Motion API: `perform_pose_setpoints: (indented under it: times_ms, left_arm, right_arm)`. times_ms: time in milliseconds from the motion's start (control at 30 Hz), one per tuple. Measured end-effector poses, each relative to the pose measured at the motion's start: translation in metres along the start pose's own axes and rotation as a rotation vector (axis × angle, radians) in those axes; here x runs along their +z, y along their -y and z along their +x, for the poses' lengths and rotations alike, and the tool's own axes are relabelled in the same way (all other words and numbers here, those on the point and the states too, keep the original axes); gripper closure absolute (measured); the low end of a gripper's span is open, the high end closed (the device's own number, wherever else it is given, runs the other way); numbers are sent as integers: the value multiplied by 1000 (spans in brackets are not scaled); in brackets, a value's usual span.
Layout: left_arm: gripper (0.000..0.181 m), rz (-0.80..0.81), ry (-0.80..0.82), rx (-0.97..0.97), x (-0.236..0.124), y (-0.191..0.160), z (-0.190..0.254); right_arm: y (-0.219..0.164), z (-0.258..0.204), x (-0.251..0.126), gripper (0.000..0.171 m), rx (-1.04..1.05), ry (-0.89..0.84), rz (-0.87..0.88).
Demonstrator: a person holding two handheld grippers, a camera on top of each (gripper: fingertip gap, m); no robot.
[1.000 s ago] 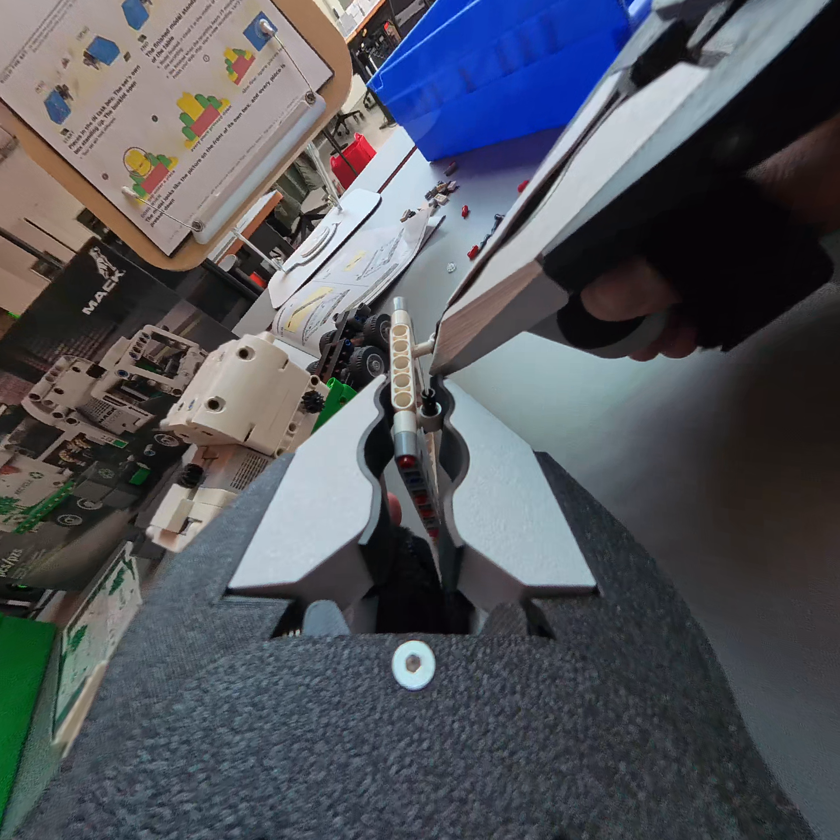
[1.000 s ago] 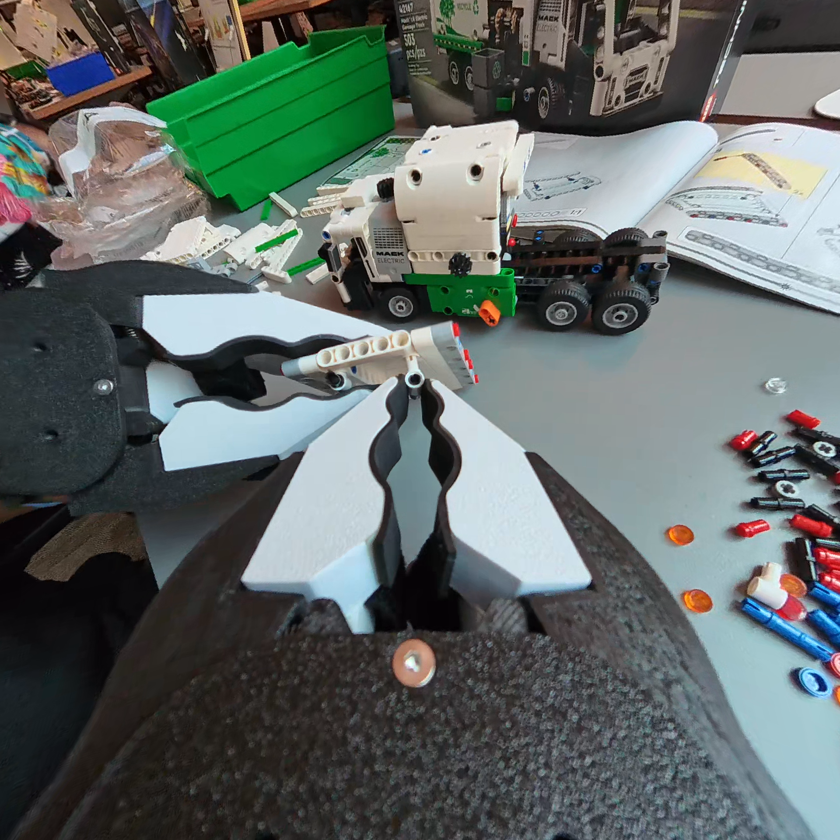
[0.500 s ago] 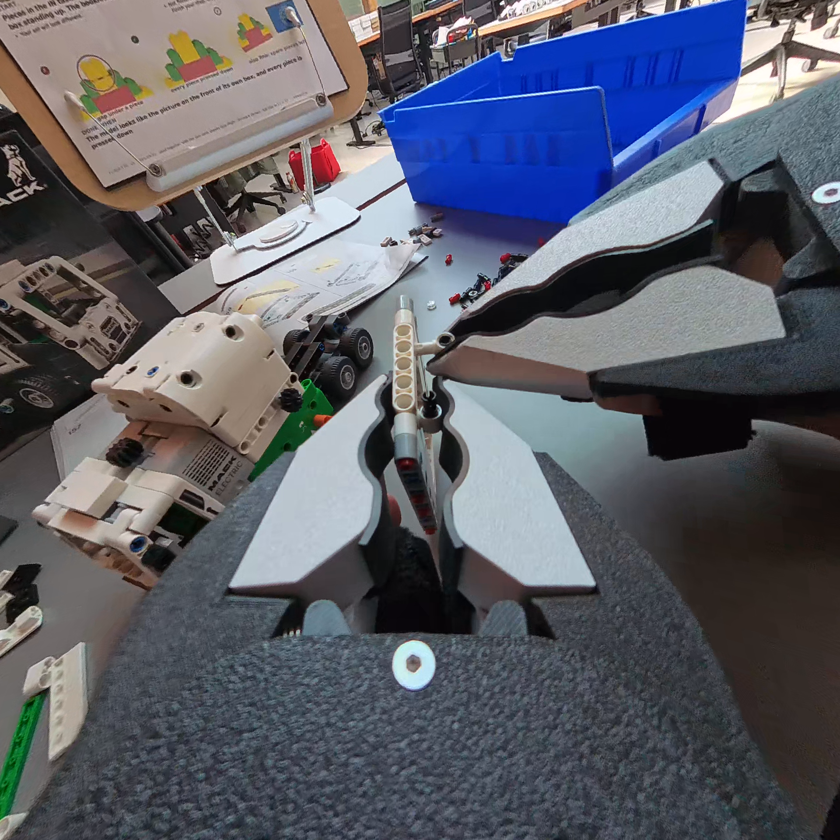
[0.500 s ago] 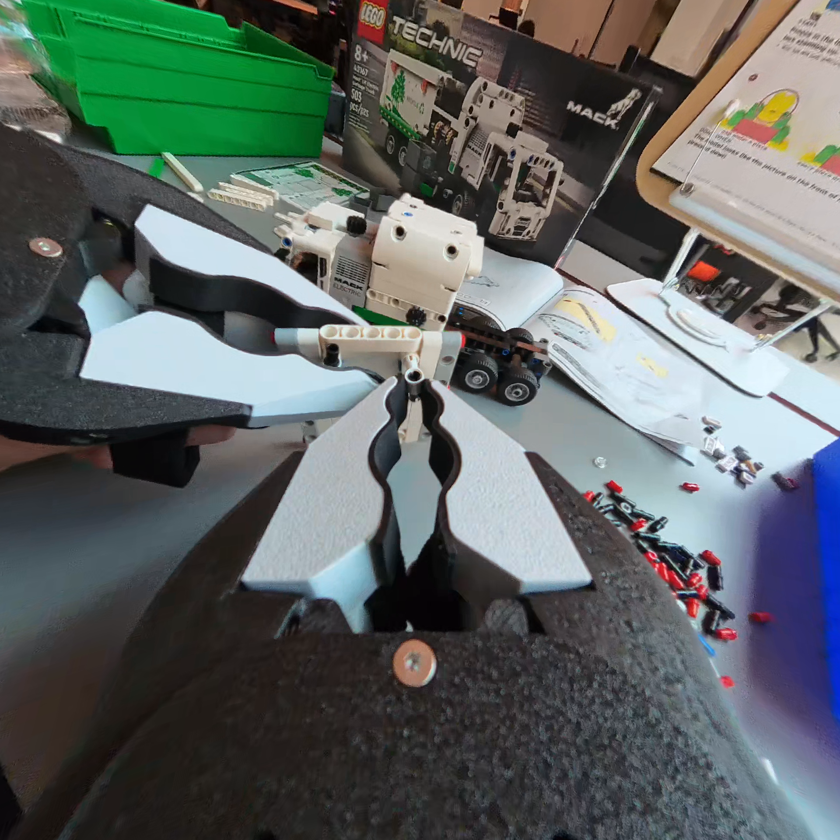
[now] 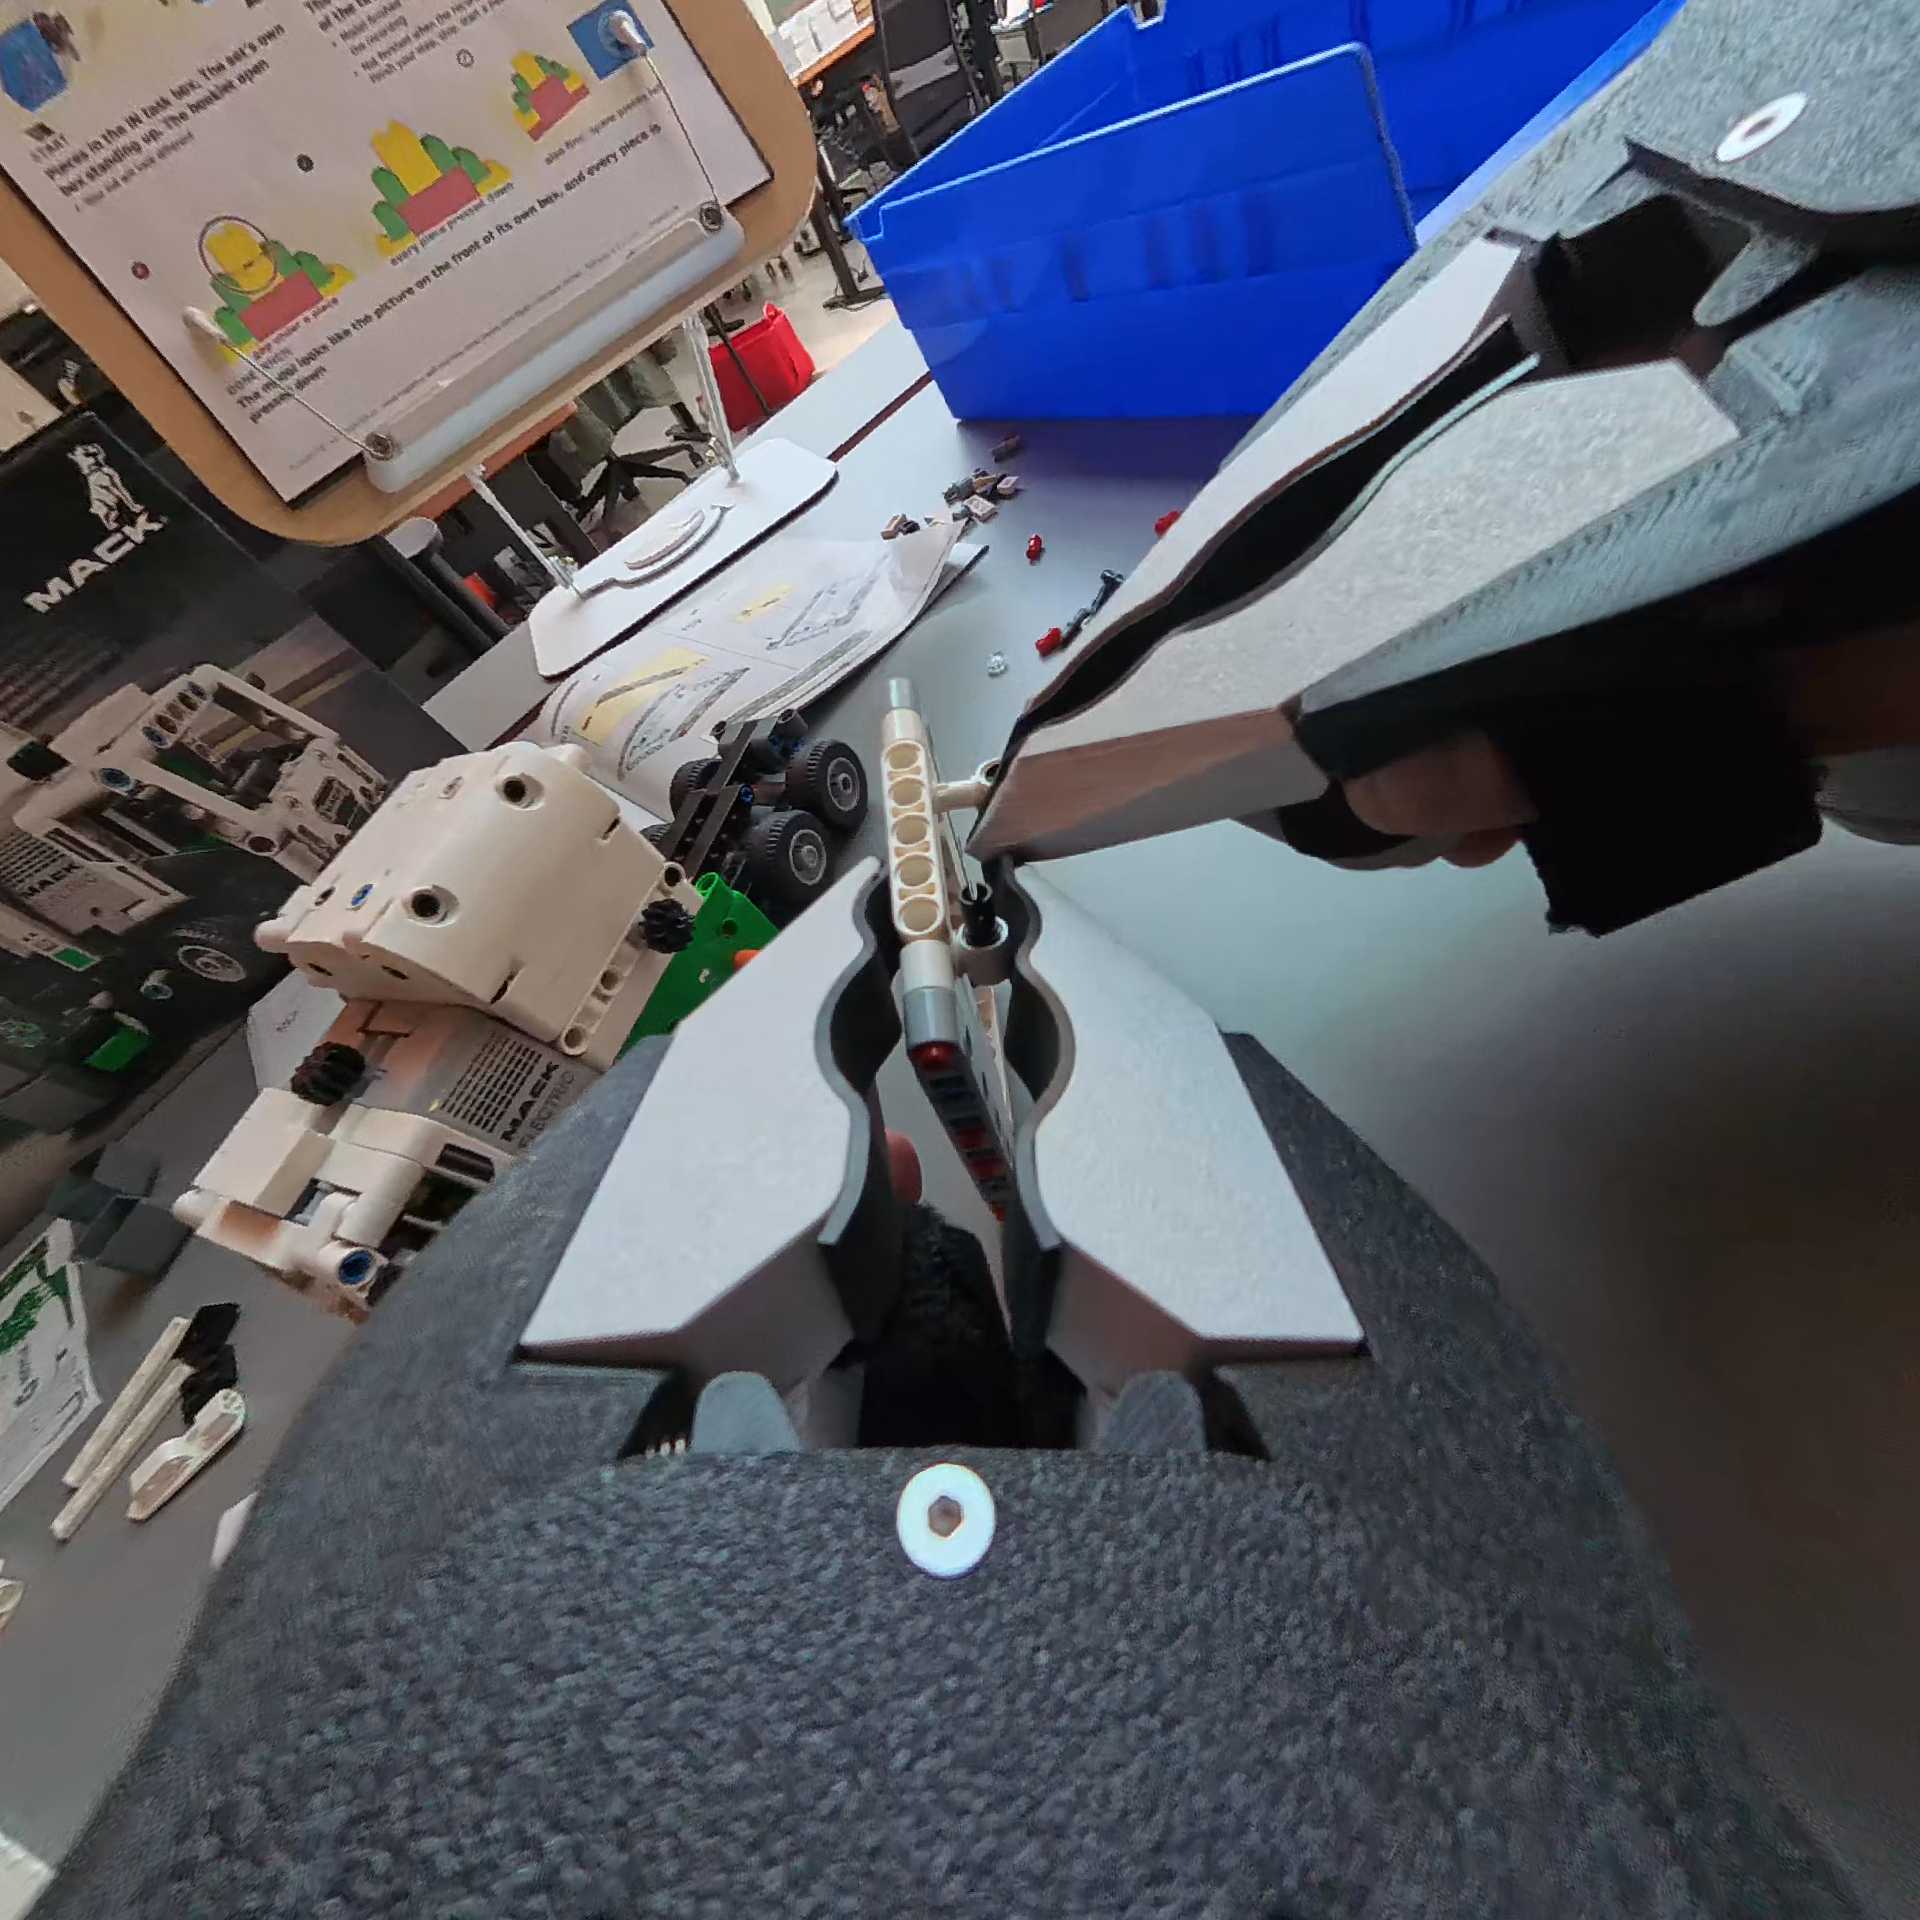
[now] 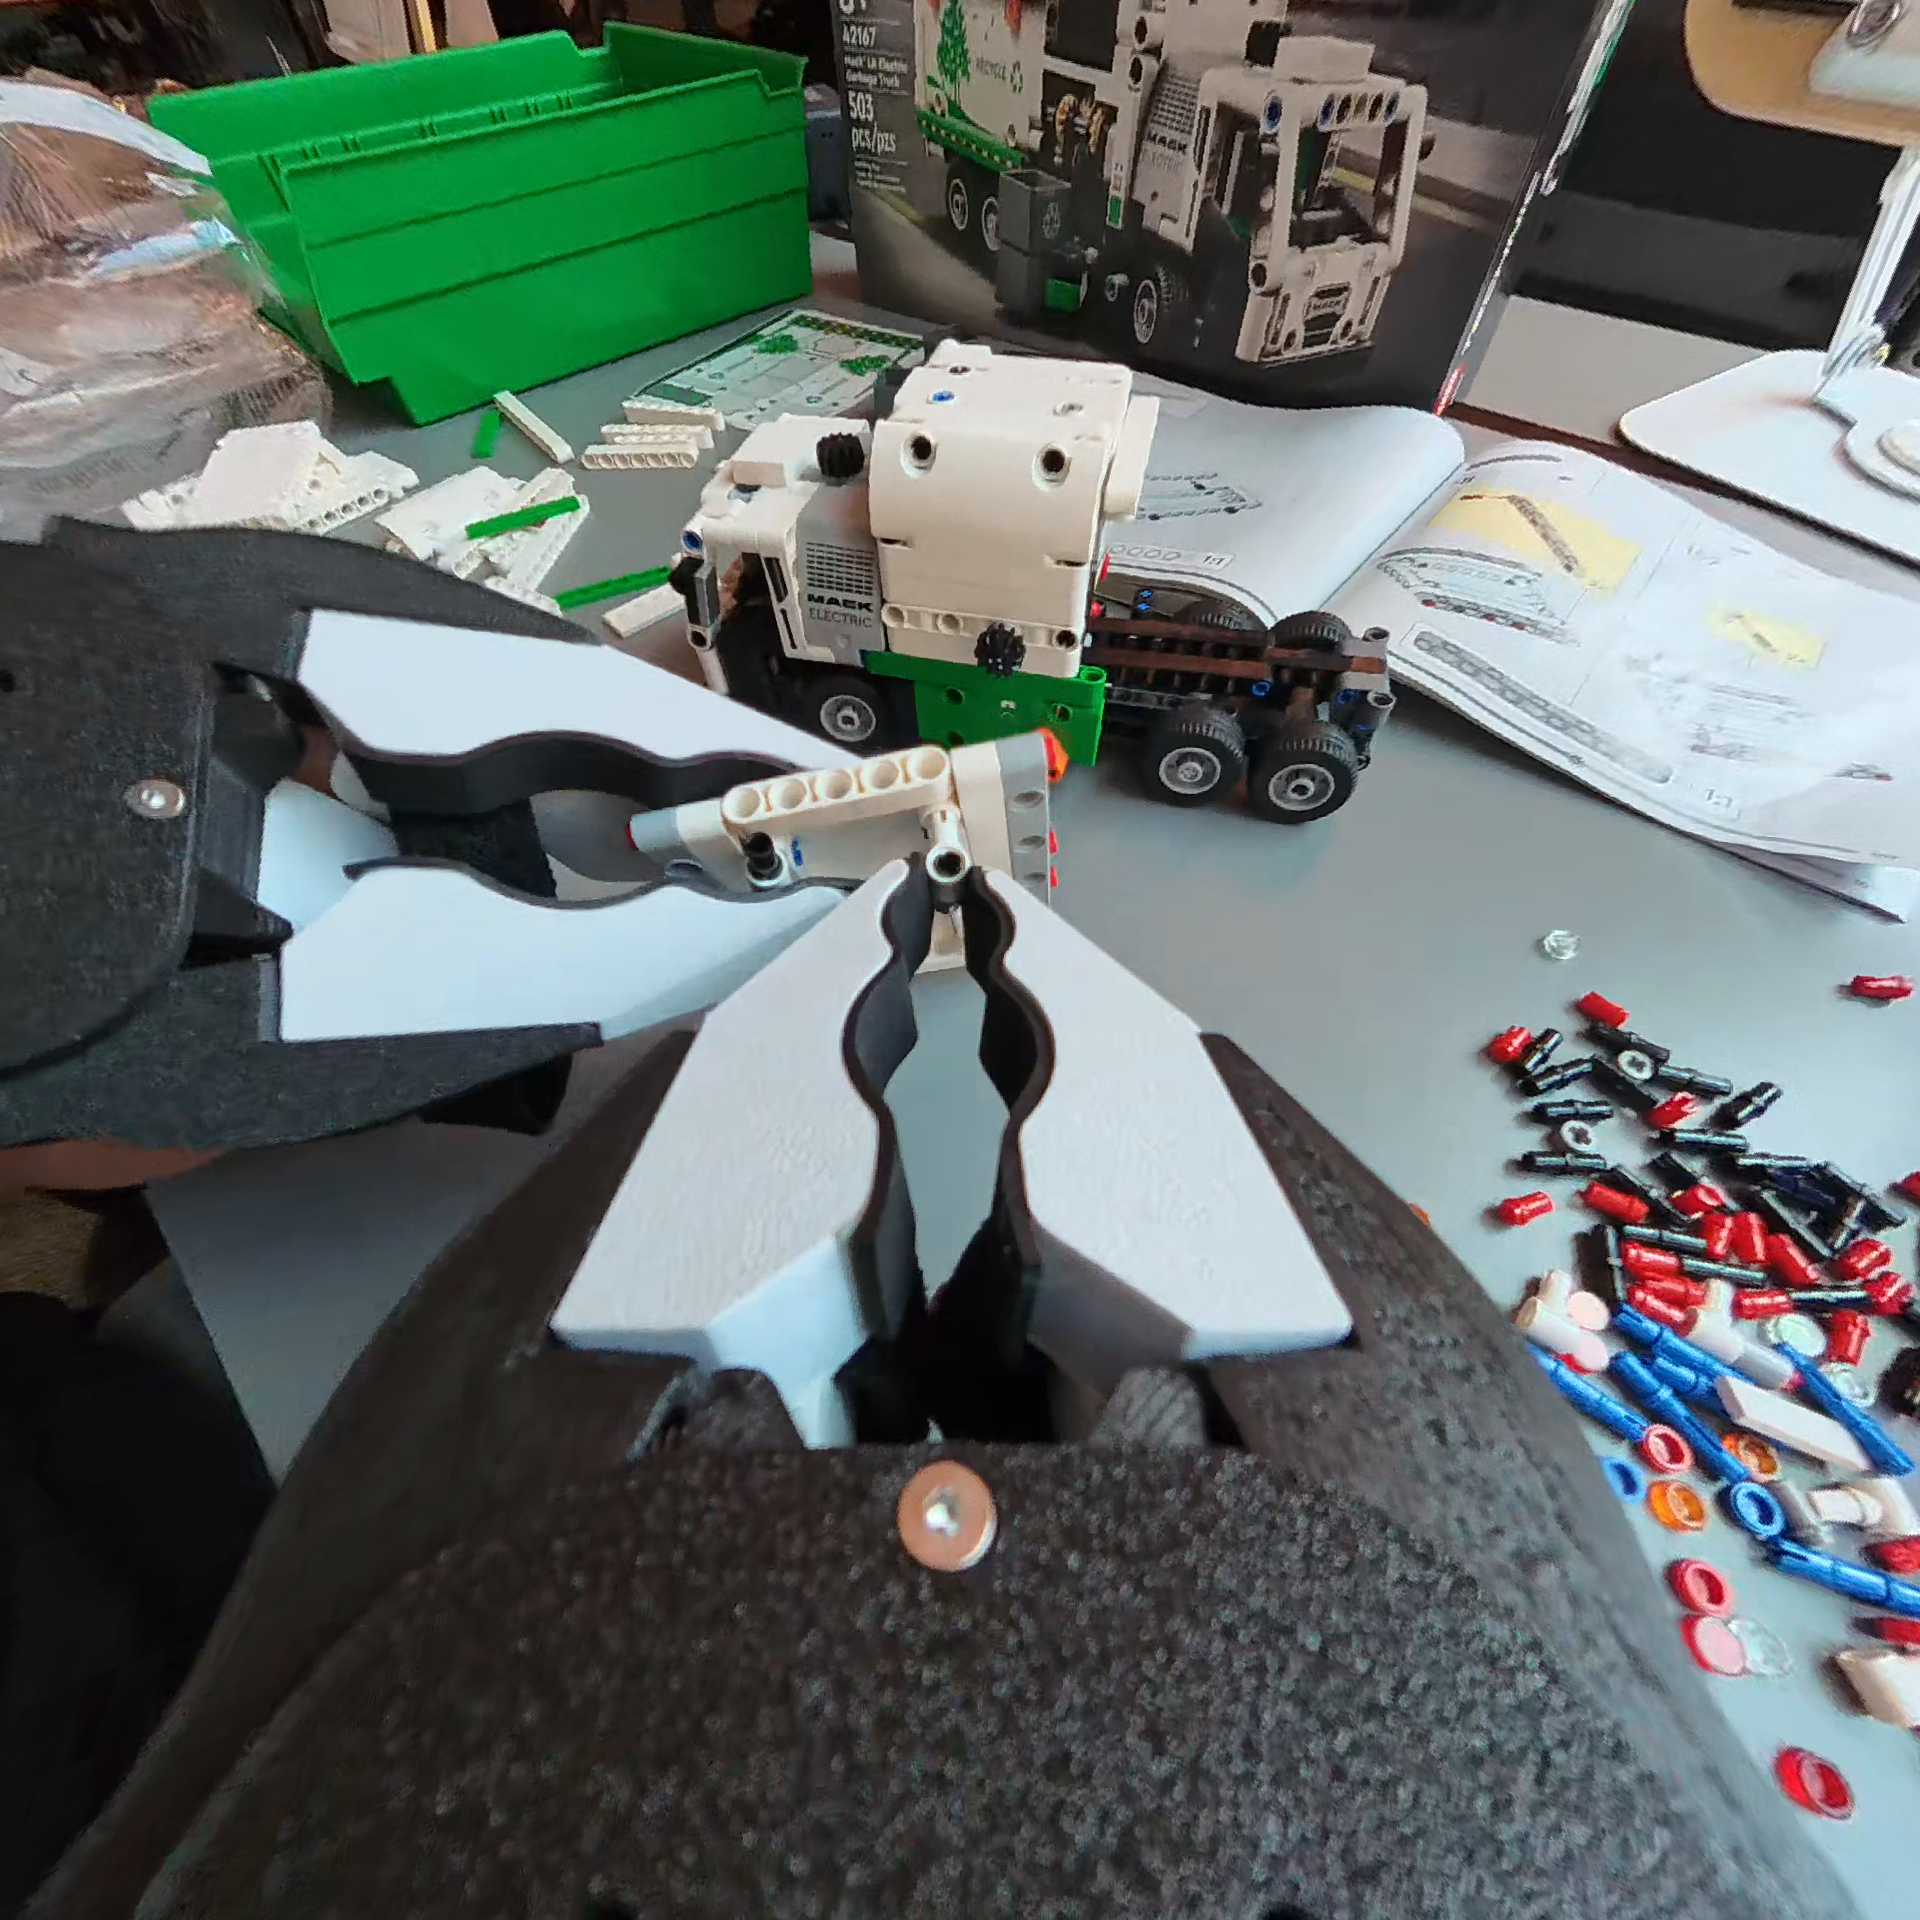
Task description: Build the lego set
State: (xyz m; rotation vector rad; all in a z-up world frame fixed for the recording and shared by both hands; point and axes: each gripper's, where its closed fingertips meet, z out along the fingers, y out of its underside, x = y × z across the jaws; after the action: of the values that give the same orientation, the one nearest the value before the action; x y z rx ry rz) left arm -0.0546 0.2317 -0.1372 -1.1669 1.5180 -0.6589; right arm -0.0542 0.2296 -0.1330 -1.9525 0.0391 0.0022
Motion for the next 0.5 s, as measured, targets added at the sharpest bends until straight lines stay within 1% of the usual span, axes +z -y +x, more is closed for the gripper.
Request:
perform_pose_setpoints:
  times_ms: [67, 133, 167, 267, 367, 500]
  left_arm:
    - [168, 4, -10, 26, 0, 0, 2]
    - [168, 4, -3, 68, 0, 0, 3]
    - [168, 6, -6, 80, 0, 0, 4]
    - [168, 18, -21, 114, 0, 1, 8]
    - [168, 25, -36, 122, 0, 2, 10]
    - [168, 43, -57, 132, -2, 4, 14]
  right_arm:
    - [-1, 1, -2, 167, -69, -4, -16]
    - [-3, 1, -3, 166, -187, -40, -43]
    - [-4, 1, -4, 166, -201, -36, -55]
    - [-7, 1, -7, 166, -216, 32, -62]
    - [-8, 0, -8, 166, -221, 61, -65]
    - [-9, -2, -12, 166, -114, 168, -78]
